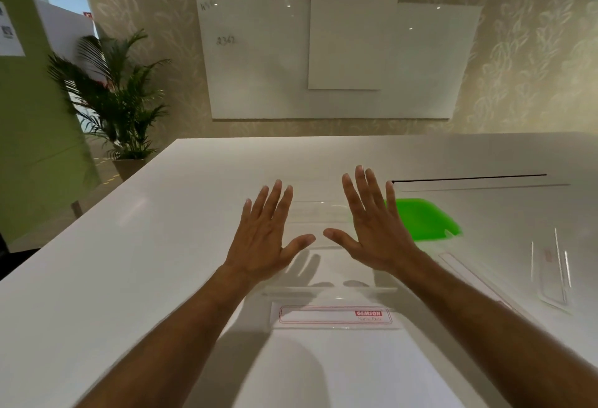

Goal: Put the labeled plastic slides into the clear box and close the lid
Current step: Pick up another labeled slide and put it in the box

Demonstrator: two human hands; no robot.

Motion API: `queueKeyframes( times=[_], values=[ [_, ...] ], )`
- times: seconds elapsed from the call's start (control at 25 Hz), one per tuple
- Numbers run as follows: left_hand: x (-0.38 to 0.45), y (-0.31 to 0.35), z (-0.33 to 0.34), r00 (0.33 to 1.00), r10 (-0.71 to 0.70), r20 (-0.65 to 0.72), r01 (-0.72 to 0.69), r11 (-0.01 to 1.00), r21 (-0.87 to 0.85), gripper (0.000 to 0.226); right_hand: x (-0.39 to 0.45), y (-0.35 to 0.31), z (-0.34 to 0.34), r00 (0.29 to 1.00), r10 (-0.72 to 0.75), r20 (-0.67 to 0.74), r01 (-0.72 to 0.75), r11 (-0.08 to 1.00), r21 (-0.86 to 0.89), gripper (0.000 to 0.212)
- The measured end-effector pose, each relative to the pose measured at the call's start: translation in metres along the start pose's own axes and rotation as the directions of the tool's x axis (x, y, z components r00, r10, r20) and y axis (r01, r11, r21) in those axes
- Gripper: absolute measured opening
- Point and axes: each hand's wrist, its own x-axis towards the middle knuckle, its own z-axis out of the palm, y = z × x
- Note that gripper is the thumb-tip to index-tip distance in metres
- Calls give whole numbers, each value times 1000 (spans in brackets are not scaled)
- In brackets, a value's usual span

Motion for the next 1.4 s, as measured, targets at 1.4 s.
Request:
queueKeyframes(
  times=[1.4],
  values=[
    [-7,11,9,718,474,-510,-464,872,157,19,-1,13,-55,767,31,641,-524,606,598,70]
  ],
)
